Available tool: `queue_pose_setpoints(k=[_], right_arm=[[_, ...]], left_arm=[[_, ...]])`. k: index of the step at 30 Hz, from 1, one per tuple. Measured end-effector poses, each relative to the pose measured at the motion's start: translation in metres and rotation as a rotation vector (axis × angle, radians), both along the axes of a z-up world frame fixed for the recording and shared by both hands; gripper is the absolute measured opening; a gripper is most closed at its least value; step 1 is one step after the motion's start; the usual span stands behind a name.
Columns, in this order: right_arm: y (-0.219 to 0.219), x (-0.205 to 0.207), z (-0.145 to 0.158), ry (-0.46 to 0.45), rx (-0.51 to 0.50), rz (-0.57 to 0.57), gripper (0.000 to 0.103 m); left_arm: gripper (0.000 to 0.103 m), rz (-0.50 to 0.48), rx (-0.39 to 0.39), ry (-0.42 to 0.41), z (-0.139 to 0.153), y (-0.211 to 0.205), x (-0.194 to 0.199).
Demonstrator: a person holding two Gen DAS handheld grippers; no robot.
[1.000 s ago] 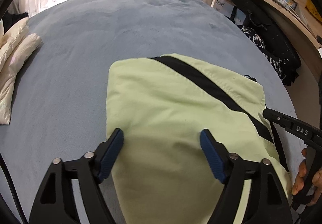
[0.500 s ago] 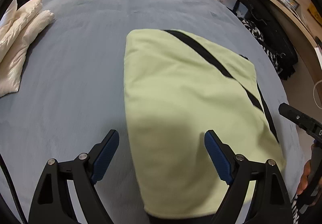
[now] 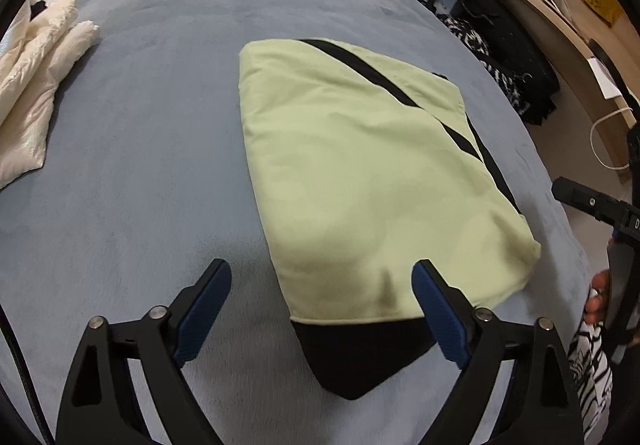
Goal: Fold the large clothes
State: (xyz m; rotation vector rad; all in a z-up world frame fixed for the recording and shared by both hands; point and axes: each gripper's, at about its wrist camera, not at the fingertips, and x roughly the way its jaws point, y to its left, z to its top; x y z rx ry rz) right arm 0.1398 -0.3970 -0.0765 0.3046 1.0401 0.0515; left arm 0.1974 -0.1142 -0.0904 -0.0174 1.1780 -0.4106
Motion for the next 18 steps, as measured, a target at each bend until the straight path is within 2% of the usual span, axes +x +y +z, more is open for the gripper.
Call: queue_pose_setpoints(k=[7,12,14,18], right_arm=[[0.0,0.01,-0.018,0.081,-0.012,0.079,0.103],[-0.012,0.022,-0.044,0.156,0.028,0.064,0.103],[-0.024,0.027,-0.056,0.183,0.075,0.035,0.103],[-0.043,0.033,-0.078,0.218,0.248,0.009,0.103]], left_arm=[[0.092,0.004,-0.078,0.125,-0.026,0.01,0.016],[0.092,0.021,-0.117,0.18,-0.051,0.012,0.024],[0.092,0.017,-0.134,0.21,-0.061,0.01,0.026],[0.092,0.005,-0.181,0.233,-0.074,0.005,0.028]])
